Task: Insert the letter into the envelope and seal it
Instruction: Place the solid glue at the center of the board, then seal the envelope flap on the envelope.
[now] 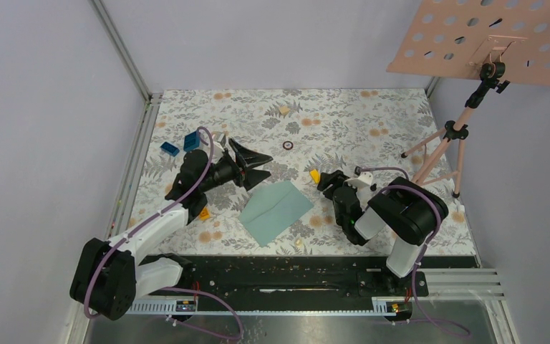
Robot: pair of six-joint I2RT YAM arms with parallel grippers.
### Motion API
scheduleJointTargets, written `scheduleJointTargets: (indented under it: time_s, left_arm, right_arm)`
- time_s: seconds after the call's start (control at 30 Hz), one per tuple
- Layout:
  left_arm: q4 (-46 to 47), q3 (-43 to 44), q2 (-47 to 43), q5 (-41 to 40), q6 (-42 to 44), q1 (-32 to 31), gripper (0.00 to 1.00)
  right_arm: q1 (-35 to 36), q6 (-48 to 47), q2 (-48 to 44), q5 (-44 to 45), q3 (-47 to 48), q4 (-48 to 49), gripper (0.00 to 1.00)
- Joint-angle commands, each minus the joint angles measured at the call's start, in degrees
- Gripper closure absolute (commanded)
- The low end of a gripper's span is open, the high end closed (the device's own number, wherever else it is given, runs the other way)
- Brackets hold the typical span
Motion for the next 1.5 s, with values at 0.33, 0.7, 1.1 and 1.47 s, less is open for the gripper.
scheduleJointTargets:
  time_s: [0.33, 0.7, 1.1, 1.47]
  left_arm:
    - [-19.0, 5.3, -2.0, -1.6, 14.6, 1.4, 0.24]
    - [-43.0, 16.5, 6.5, -19.1, 40.2, 3.0, 0.22]
    - [-35.9, 17.6, 19.2, -14.3, 39.6, 6.3, 0.23]
    - [-23.9, 15.1, 30.1, -1.0, 32.0, 7.7, 0.3]
  right_arm:
    - [-0.3, -3.4, -10.7, 2.5, -5.0, 3.1, 0.34]
    - [2.1, -5.5, -35.1, -15.4, 14.0, -66.5, 0.44]
    - [9.1, 4.1, -21.8, -25.7, 23.4, -77.0, 0.98]
    - [9.4, 5.9, -7.5, -29.4, 29.5, -73.9, 1.0]
